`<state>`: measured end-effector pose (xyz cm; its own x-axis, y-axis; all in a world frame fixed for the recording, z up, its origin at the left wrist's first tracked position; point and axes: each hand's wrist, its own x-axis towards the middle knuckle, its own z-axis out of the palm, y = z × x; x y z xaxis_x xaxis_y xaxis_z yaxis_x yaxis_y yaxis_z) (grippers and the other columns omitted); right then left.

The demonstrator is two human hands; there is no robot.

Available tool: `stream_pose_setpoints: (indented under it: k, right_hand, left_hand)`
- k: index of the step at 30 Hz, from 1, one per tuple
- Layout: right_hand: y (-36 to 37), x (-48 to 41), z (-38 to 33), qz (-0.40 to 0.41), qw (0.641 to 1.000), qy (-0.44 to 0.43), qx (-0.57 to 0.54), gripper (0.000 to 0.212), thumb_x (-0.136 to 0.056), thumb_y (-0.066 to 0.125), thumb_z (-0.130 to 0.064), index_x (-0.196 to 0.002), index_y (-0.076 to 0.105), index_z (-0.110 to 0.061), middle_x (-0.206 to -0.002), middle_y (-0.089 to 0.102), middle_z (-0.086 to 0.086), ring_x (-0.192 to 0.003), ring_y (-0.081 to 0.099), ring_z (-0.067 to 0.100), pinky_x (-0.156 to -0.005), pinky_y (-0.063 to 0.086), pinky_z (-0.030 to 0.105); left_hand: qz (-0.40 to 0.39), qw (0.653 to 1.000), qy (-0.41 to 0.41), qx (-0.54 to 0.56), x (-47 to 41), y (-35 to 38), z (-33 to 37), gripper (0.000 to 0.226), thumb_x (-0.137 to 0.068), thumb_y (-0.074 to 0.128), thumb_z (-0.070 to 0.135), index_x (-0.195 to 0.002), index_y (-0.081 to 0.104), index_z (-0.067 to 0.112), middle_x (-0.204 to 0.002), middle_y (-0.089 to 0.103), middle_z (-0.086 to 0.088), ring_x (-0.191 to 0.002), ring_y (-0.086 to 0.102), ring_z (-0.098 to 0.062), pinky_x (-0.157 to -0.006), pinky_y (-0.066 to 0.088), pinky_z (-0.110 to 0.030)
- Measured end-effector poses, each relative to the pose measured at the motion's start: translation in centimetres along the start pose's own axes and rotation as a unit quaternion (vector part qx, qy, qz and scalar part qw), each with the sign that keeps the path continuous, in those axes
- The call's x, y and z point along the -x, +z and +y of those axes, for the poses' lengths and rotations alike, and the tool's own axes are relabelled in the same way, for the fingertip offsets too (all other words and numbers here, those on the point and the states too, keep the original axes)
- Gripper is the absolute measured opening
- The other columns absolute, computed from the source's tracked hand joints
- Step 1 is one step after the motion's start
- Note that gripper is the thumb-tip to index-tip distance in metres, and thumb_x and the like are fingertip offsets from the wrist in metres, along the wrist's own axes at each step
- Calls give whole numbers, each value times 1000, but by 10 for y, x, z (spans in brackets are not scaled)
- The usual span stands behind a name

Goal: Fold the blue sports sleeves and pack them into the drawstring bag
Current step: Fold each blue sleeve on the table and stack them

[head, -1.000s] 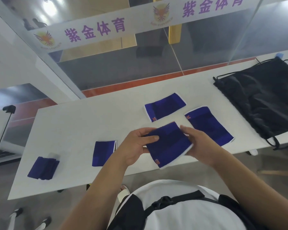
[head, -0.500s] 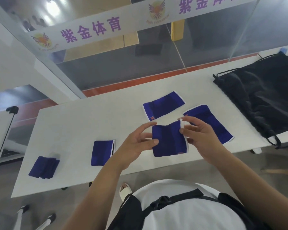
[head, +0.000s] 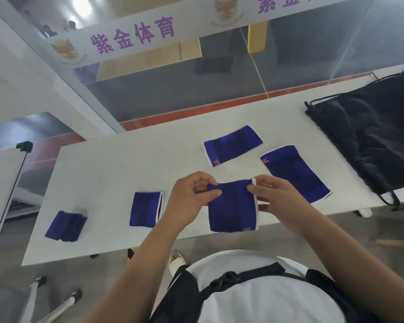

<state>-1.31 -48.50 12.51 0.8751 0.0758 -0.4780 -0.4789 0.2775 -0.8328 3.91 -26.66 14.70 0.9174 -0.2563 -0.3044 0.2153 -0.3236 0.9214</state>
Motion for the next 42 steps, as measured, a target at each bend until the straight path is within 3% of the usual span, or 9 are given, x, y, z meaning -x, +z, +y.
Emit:
stream_pose_setpoints:
  k: [4, 12, 16, 21, 26, 29, 32, 37, 42]
  right_hand:
    - [-4, -4, 11, -21, 999, 47, 15, 13, -97, 60, -10, -99, 72, -7, -106, 76, 13, -105, 71, 32, -89, 57, 45]
    - [14, -17, 16, 44, 998, 34, -14, 18, -95, 61, -6, -105, 71, -16, -104, 77, 8, -100, 73, 26, -79, 61, 40]
    - [32, -29, 27, 98, 994, 31, -29, 36, -92, 68, -10, -120, 49, -20, -112, 68, 13, -100, 71, 26, -78, 62, 43]
    - [66, -45, 42, 26, 998, 27, 58, 11, -94, 65, -11, -100, 60, -19, -119, 67, 4, -111, 66, 28, -81, 61, 50]
    - [111, -69, 54, -20, 982, 81, 167, 23, -92, 64, 1, -110, 69, -13, -118, 68, 5, -102, 69, 26, -84, 61, 50]
    - [144, -87, 67, -3, 976, 69, 208, 31, -89, 64, 9, -109, 68, -14, -116, 69, 13, -86, 71, 22, -74, 63, 42]
    - [173, -105, 79, -1, 959, 56, 278, 36, -90, 66, 2, -112, 64, -26, -113, 70, 9, -89, 72, 23, -65, 62, 30]
    - [215, -131, 97, 23, 918, 33, 394, 45, -89, 69, -6, -126, 60, -28, -119, 62, -1, -87, 67, 15, -58, 48, 13]
    - [253, -153, 109, 58, 894, 16, 443, 52, -87, 68, -4, -134, 57, -21, -124, 53, -2, -85, 61, 16, -75, 51, 27]
  left_hand:
    - [11, 1000, -24, 8, 1, -1, -5, 14, -86, 74, 3, -97, 71, 10, -93, 78, -3, -87, 75, -19, -67, 58, -22]
    - [-111, 975, -174, 79, 4, -11, -29, 53, -86, 78, 22, -131, 53, 30, -118, 71, -4, -104, 72, -21, -82, 62, -39]
    - [-53, 979, -176, 91, 4, -24, -47, 40, -89, 74, 15, -126, 61, 22, -116, 73, -5, -105, 71, -23, -80, 63, -36]
    - [1, 981, -175, 89, 2, -65, -68, 40, -88, 73, 7, -124, 62, 22, -112, 74, -11, -100, 73, -24, -79, 63, -41]
    - [21, 980, -184, 72, 5, -109, -93, 42, -94, 65, 3, -123, 55, 31, -107, 74, -8, -95, 74, -23, -70, 63, -35]
    - [18, 982, -185, 45, 7, -134, -111, 32, -97, 58, 2, -113, 57, 30, -107, 72, -9, -94, 72, -25, -66, 61, -34]
    - [-6, 984, -179, 23, 8, -159, -126, 31, -95, 59, 1, -114, 58, 26, -106, 68, -4, -92, 71, -22, -59, 57, -26]
    - [-31, 984, -169, -36, -4, -201, -146, 55, -84, 71, -3, -130, 55, 23, -113, 60, 7, -95, 64, -11, -67, 56, -23]
    - [-47, 982, -132, -129, -33, -234, -165, 63, -82, 69, -4, -135, 52, 26, -125, 59, 6, -96, 67, -18, -79, 57, -30]
